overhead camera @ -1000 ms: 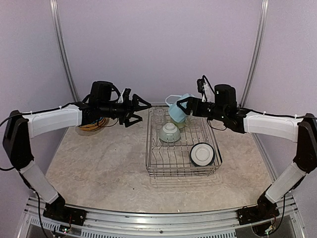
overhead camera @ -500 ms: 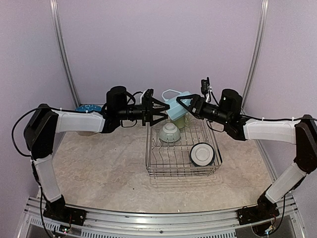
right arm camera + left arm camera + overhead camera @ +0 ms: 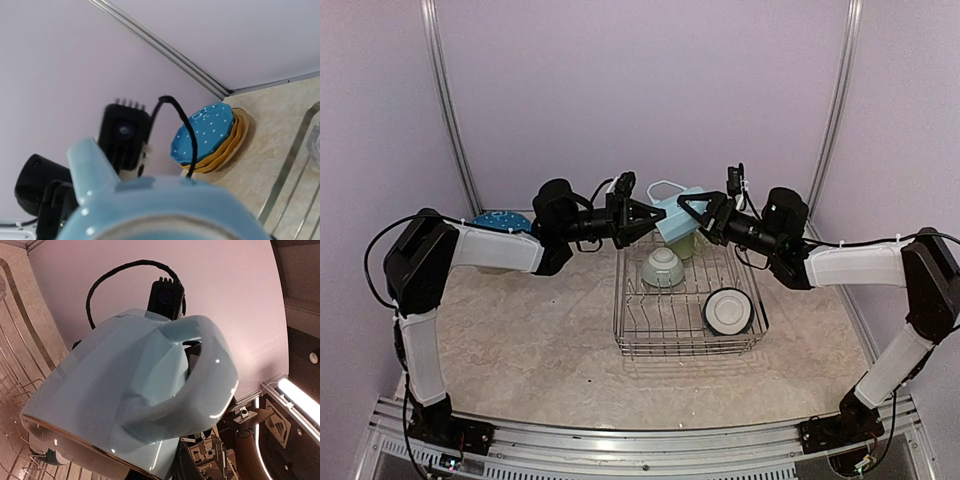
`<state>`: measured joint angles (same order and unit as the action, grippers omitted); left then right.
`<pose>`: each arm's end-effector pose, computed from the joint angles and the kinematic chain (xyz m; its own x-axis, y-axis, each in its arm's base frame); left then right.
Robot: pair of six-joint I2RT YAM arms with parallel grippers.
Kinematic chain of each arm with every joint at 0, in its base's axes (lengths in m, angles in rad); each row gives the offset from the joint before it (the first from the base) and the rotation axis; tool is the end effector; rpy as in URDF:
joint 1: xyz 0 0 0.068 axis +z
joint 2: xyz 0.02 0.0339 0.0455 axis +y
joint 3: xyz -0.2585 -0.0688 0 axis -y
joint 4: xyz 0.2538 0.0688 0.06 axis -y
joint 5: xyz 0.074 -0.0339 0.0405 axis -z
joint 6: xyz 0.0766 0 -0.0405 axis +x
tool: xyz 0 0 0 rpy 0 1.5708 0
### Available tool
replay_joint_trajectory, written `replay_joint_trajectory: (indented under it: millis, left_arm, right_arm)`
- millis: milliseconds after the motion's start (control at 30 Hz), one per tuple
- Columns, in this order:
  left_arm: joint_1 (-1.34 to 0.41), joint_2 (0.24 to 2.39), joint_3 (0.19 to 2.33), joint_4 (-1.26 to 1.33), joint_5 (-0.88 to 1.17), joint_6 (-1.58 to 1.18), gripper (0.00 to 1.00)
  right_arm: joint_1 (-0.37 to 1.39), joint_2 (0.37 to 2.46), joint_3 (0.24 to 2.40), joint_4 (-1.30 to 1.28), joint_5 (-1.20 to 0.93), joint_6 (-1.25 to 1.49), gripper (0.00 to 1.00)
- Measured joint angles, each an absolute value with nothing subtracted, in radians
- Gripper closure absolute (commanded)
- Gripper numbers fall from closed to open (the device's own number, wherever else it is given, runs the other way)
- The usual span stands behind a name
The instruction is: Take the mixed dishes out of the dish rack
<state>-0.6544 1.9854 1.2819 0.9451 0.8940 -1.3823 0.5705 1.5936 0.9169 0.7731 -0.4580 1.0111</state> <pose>0.3405 -0.3365 0.2609 -0.9288 -0.0628 -0.3652 0.3704 -0.1363 -0.9188 0.3212 0.2464 0.2735 -0.6814 0.4659 -0.5645 -0.5225 0.2306 0.8209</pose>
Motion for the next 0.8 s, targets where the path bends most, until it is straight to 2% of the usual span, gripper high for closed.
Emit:
replay_joint_trajectory:
  millis: [67,133,300,367,533,633,800]
  left_arm:
    - [-0.654,1.985,1.282,0.957,0.897,-1.380,0.96]
    - [-0.654,1.985,1.282,0.969,0.900,-1.363,1.00]
    - [-0.654,1.969,1.282,0.946,0.902,-1.332,1.00]
    - [-0.655,1.956,1.282,0.928,0.902,-1.317,1.00]
    - [-0.657,1.923,1.281,0.881,0.901,-1.275,1.00]
    - [-0.656,1.908,1.275,0.860,0.900,-1.263,1.00]
    - [-0.648,1.868,1.253,0.810,0.902,-1.262,1.00]
  right_arm:
    - [0.570,1.599,0.917,0.780,-0.460,1.026,1.00]
    - [0.569,1.601,0.917,0.788,-0.465,1.048,0.91]
    - [0.569,1.601,0.917,0.800,-0.477,1.053,0.74]
    - [0.569,1.601,0.917,0.810,-0.484,1.054,0.62]
    - [0.570,1.601,0.917,0.838,-0.499,1.056,0.18]
    - [0.572,1.599,0.917,0.841,-0.503,1.046,0.01]
    - [0.572,1.594,0.916,0.827,-0.506,1.010,0.00]
